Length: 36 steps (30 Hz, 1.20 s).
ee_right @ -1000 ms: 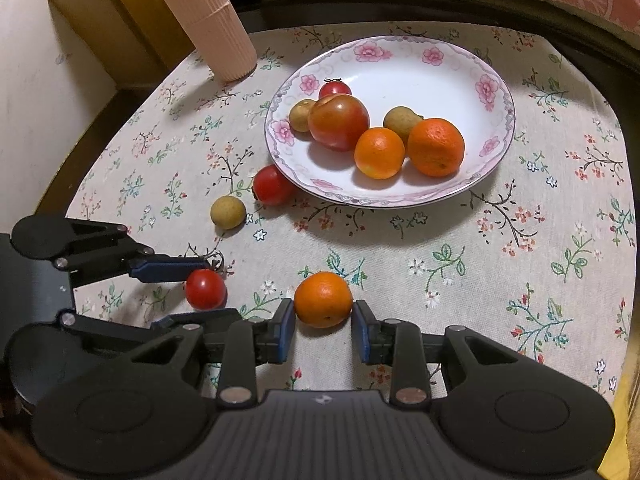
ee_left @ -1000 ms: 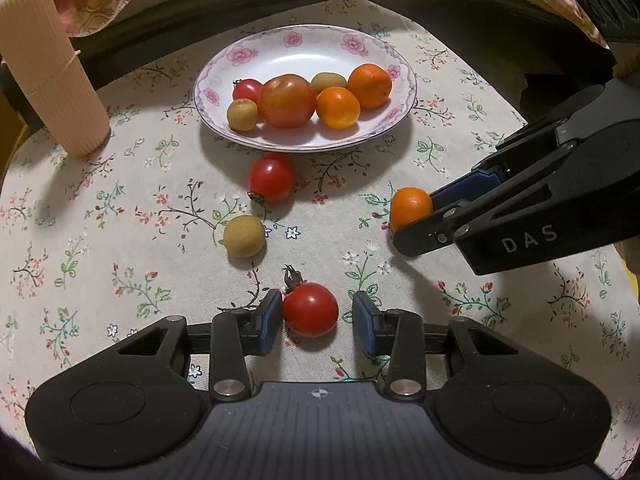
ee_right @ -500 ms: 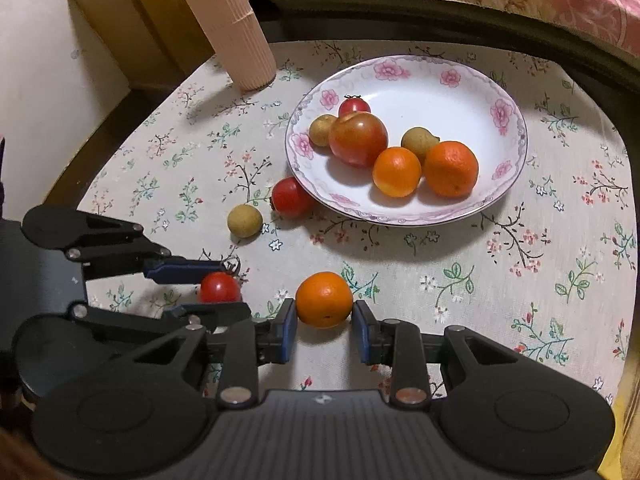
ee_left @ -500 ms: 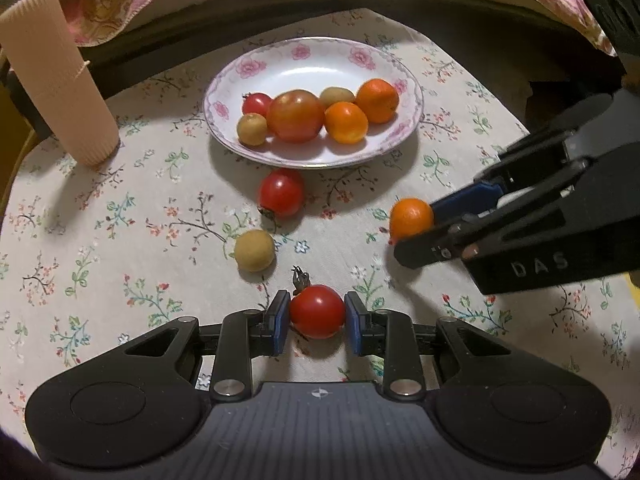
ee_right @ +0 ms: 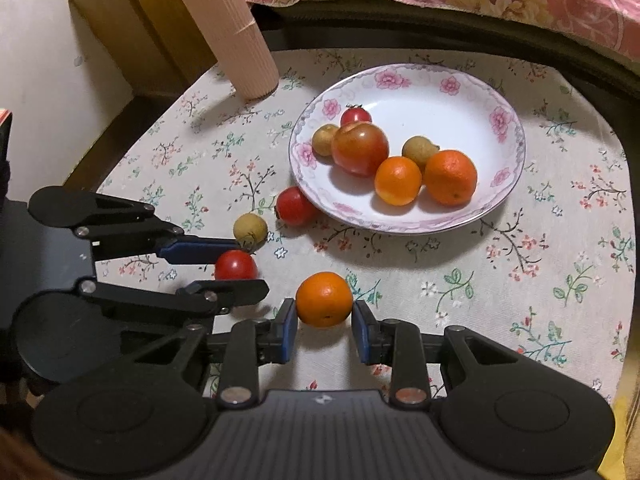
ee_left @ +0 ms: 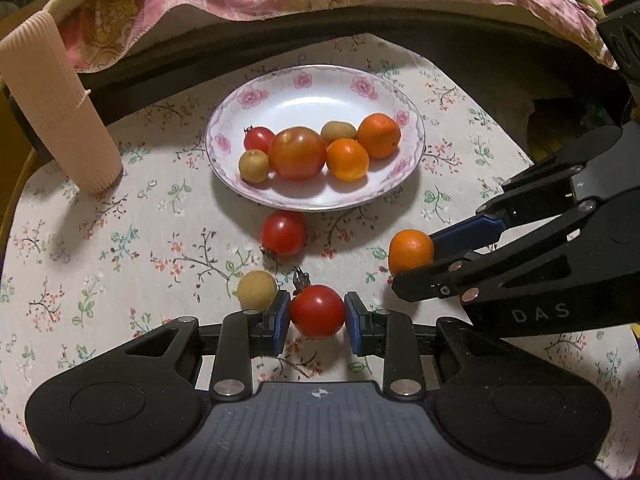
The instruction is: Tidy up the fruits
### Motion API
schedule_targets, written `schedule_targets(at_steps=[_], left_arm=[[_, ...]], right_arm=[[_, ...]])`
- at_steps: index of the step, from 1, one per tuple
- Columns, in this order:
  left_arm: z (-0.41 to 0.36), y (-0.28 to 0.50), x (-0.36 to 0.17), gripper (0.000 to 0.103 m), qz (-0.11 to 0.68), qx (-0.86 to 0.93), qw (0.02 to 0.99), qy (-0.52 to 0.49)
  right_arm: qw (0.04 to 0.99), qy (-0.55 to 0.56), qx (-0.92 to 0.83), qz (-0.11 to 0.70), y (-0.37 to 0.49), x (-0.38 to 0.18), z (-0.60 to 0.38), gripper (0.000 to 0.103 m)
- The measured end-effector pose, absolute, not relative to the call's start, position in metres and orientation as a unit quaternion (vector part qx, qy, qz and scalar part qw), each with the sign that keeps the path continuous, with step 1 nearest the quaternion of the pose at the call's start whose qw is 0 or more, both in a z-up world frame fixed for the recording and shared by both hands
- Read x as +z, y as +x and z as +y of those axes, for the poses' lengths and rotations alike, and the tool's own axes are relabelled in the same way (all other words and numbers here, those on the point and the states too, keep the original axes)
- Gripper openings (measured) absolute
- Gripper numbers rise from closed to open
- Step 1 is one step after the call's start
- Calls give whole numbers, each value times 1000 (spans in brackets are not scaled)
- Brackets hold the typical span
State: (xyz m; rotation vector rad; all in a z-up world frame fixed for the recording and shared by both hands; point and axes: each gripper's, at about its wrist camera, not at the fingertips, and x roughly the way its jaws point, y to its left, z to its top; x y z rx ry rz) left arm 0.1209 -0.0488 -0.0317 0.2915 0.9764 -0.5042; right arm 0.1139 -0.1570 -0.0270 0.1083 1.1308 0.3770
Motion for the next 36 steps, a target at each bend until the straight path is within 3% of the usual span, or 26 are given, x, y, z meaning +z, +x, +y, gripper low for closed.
schedule_targets(at_steps=[36], left_arm=[[-77, 176, 1, 35, 411, -211, 878, 124]], right_arm=[[865, 92, 108, 481, 155, 1, -193, 31]])
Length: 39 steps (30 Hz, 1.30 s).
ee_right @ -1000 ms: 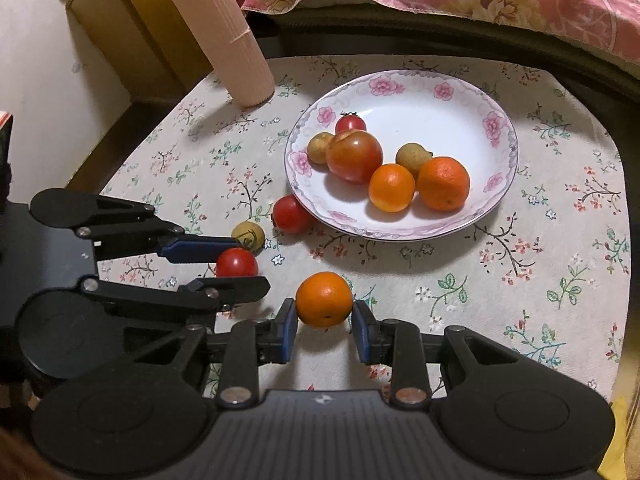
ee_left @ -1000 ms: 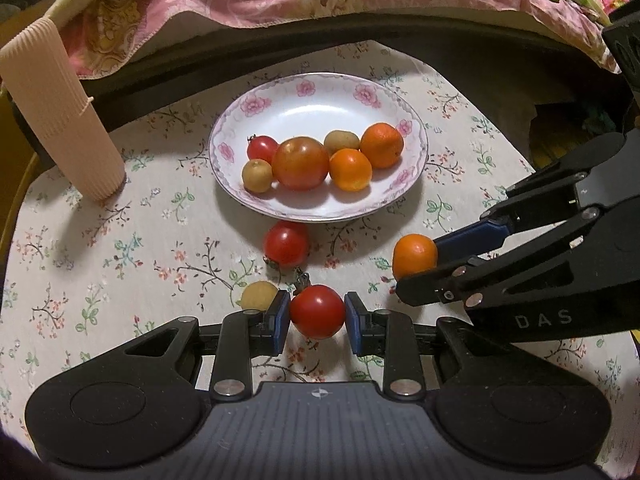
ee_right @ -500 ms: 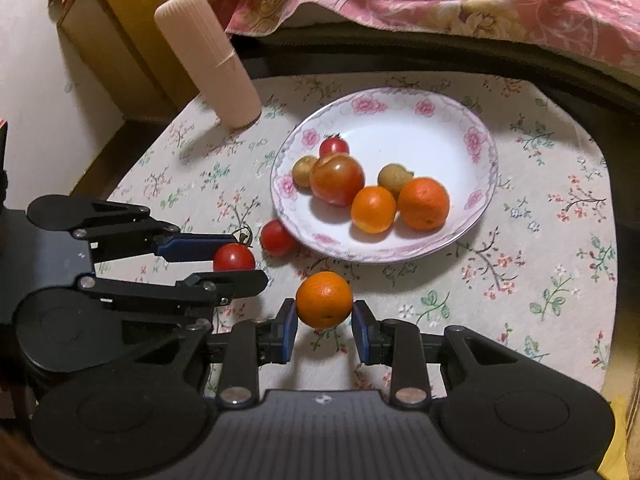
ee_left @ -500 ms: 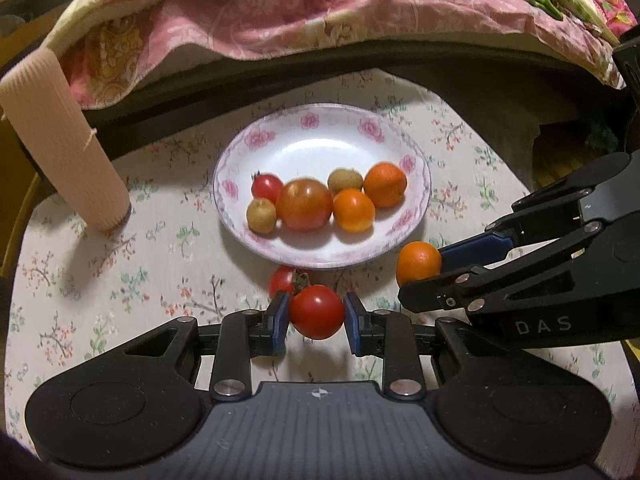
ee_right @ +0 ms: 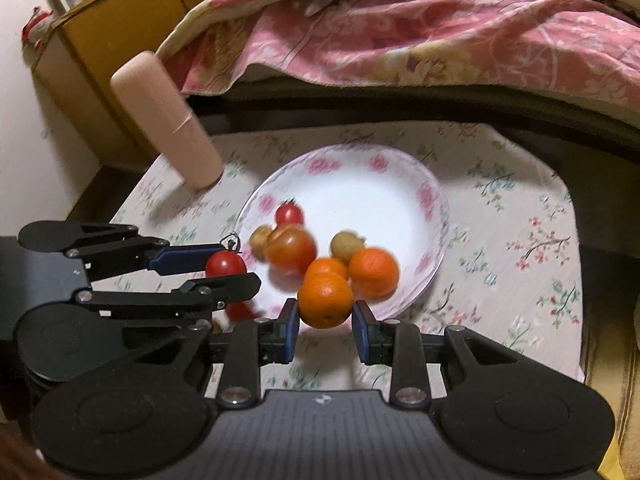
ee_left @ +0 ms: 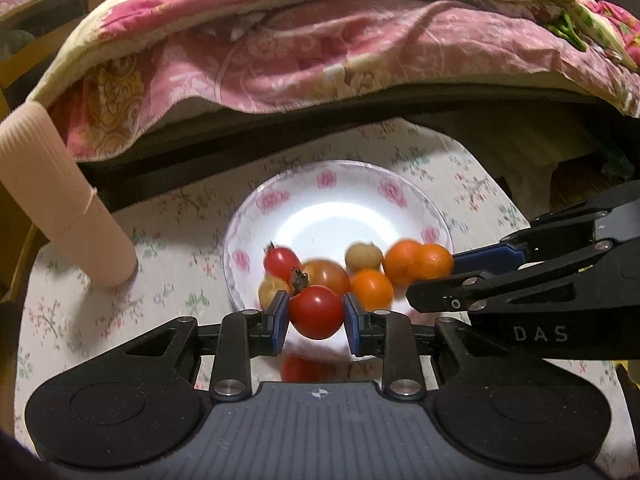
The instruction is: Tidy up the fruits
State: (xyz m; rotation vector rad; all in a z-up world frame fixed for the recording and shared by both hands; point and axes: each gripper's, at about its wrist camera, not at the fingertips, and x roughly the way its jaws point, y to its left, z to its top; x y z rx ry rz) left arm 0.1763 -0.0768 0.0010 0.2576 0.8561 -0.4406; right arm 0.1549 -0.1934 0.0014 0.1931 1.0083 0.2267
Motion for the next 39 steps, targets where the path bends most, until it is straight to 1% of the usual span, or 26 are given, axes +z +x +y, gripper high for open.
schedule_targets(at_steps=[13, 39], left_arm=[[-70, 206, -1, 35, 414, -192, 885, 92], [-73, 219, -11, 36, 421, -185, 885, 72]], right_arm=[[876, 97, 93, 463, 188, 2, -193, 31], [871, 118, 74, 471, 211, -17, -202, 31]])
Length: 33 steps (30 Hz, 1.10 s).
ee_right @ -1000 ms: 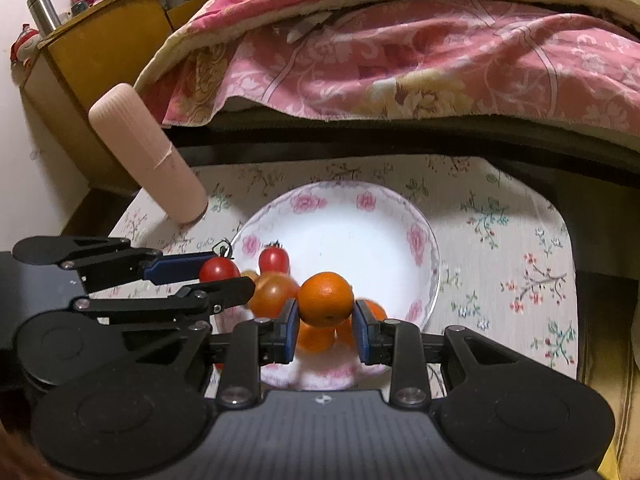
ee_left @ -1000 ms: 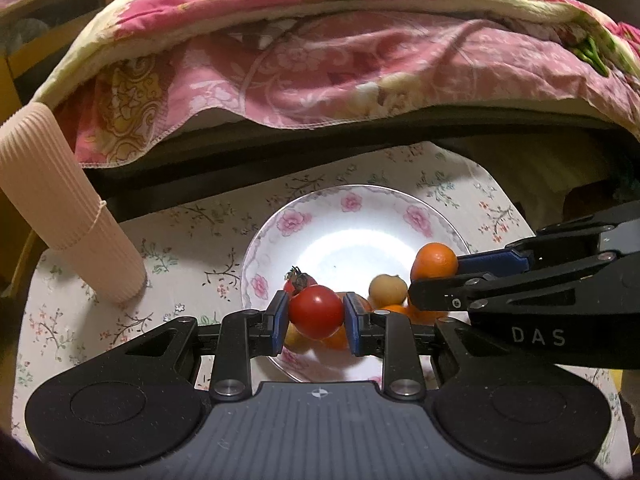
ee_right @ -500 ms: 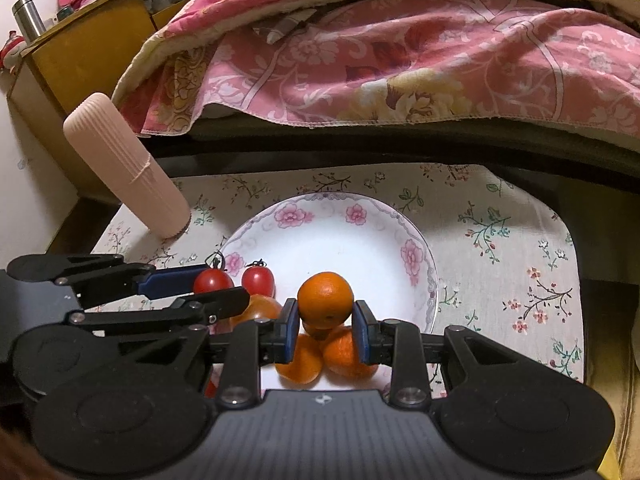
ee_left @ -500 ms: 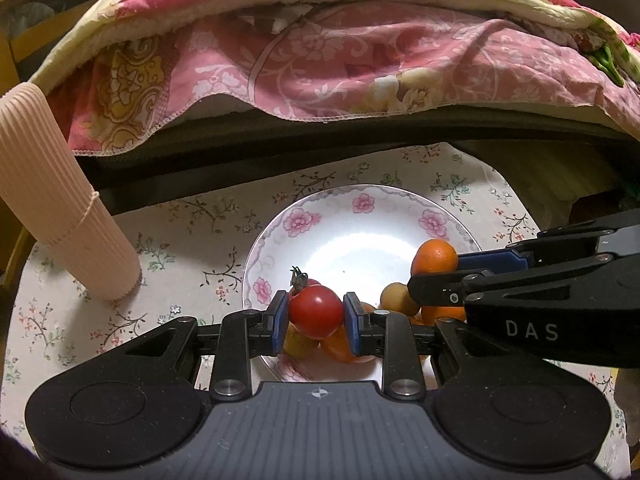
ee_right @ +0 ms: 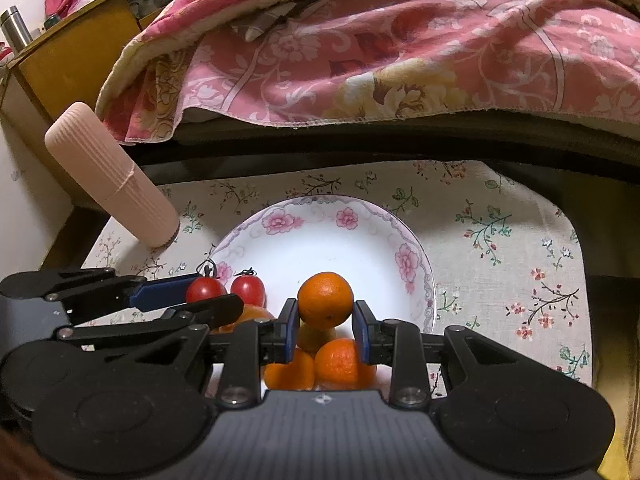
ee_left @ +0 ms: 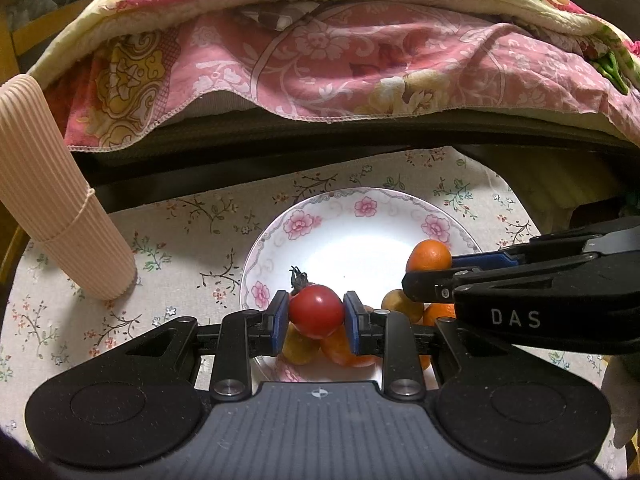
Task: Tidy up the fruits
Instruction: 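Lower the red tomato and orange fruit into the plate and open both tools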
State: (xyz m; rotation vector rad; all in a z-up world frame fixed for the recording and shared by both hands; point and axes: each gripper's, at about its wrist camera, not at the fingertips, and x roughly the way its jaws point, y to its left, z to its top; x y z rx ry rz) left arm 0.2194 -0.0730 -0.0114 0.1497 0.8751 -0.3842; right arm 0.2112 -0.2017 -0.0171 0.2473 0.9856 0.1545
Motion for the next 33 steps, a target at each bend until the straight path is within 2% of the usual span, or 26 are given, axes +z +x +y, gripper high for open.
schedule_targets(at_steps=[33], left_arm=[[-68, 214, -8, 51, 410, -178, 892, 74]], right_arm=[[874, 124, 62, 466, 209, -16, -205, 32]])
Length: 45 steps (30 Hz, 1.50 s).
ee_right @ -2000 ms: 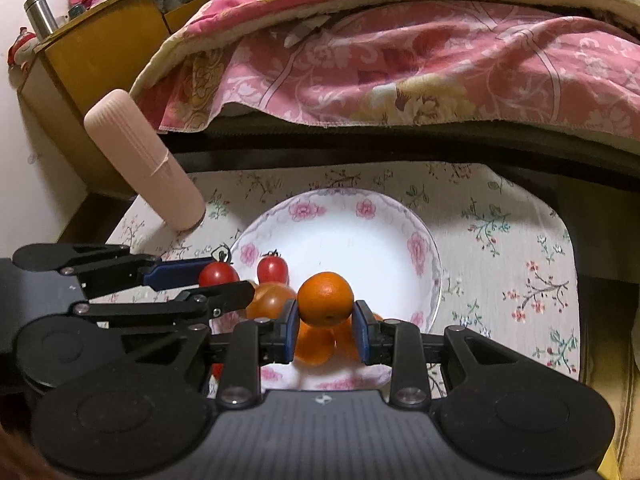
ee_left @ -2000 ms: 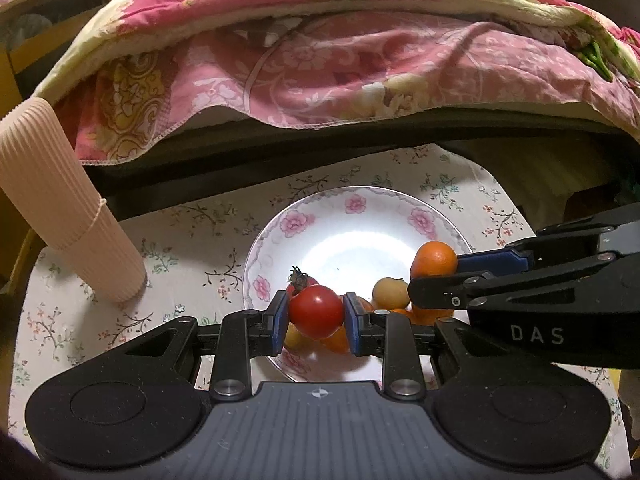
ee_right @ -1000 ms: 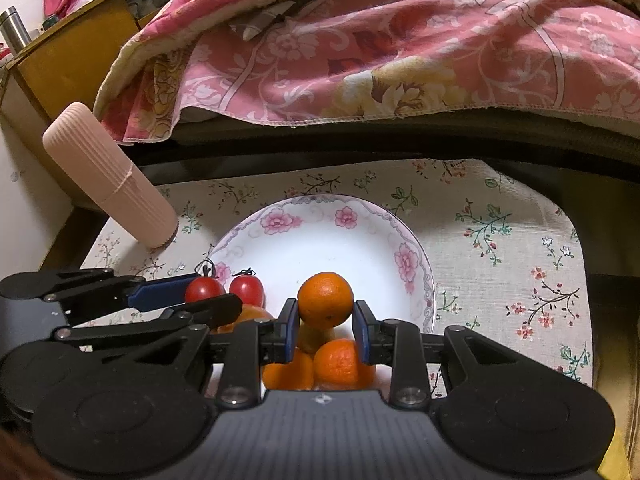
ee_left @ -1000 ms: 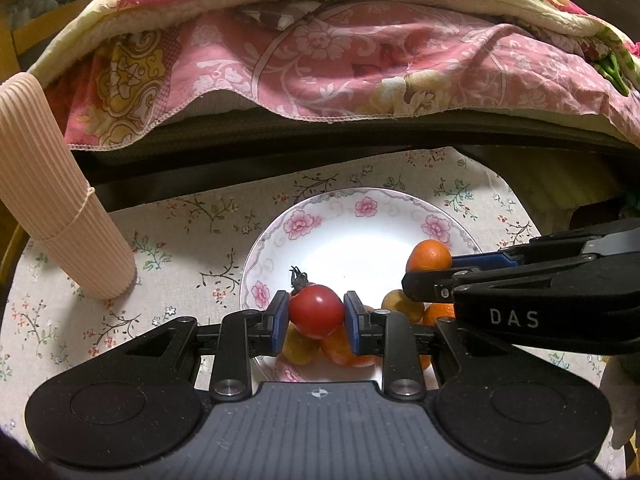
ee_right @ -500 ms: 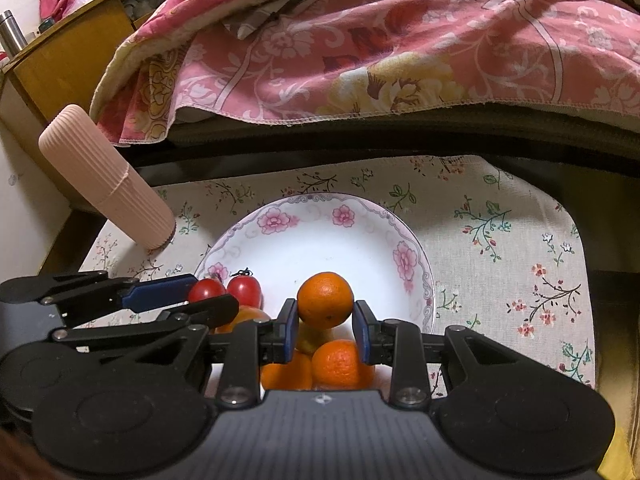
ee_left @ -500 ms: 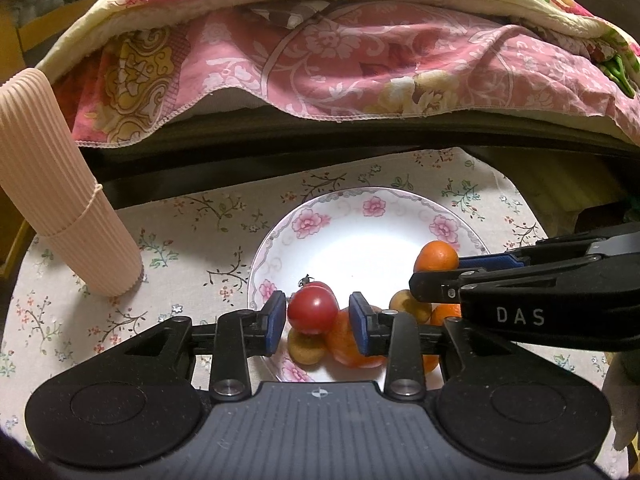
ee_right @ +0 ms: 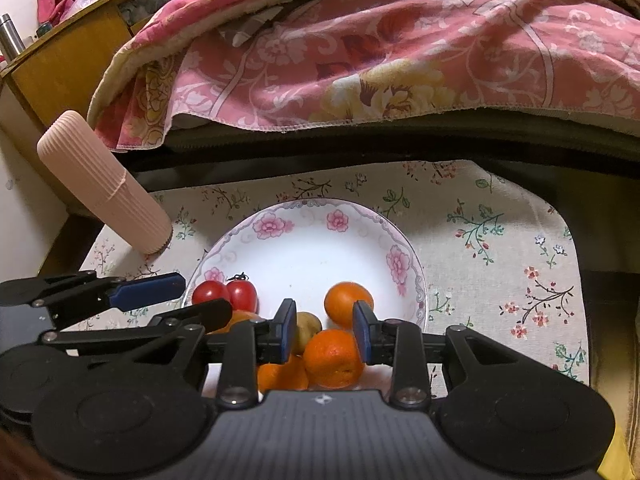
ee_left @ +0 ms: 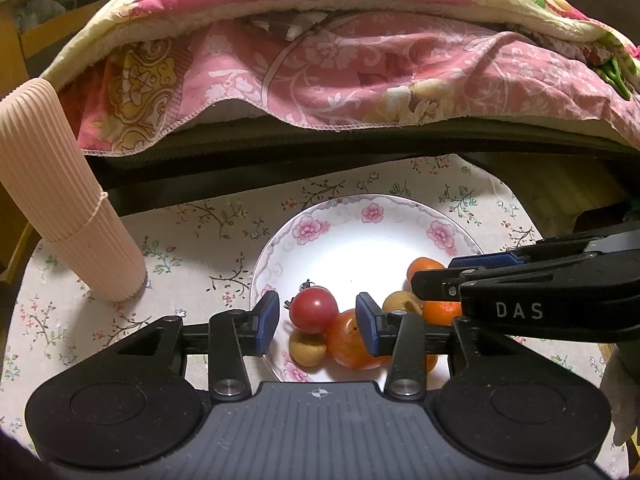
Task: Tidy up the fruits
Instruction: 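Lower the red tomato and orange fruit into the plate and open both tools, then move both open tools back to the loose brown fruit and red tomato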
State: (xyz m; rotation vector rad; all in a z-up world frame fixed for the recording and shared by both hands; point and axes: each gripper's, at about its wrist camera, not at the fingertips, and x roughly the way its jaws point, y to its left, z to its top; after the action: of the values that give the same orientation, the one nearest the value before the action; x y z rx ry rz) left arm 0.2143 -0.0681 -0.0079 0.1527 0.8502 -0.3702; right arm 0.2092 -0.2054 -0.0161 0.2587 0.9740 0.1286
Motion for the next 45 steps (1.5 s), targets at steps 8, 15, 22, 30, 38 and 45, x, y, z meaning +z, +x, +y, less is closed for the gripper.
schedule_targets(at_steps=[8, 15, 22, 30, 38, 45], left_arm=[[-65, 208, -5, 52, 408, -177, 892, 78], [-64, 203, -2, 52, 404, -178, 894, 80], [-59, 194, 0, 51, 405, -178, 893, 86], [-45, 178, 1, 55, 411, -178, 889, 92], [-36, 157, -17, 67, 430, -207, 869, 130], [-37, 154, -44, 59, 457, -211, 851, 150]], right_arm=[[875, 119, 65, 465, 204, -12, -199, 32], [878, 116, 65, 461, 199, -7, -196, 32], [877, 107, 73, 463, 194, -4, -189, 32], [872, 94, 93, 471, 183, -3, -173, 32], [872, 105, 101, 467, 175, 6, -165, 34], [864, 95, 121, 479, 168, 5, -148, 34]])
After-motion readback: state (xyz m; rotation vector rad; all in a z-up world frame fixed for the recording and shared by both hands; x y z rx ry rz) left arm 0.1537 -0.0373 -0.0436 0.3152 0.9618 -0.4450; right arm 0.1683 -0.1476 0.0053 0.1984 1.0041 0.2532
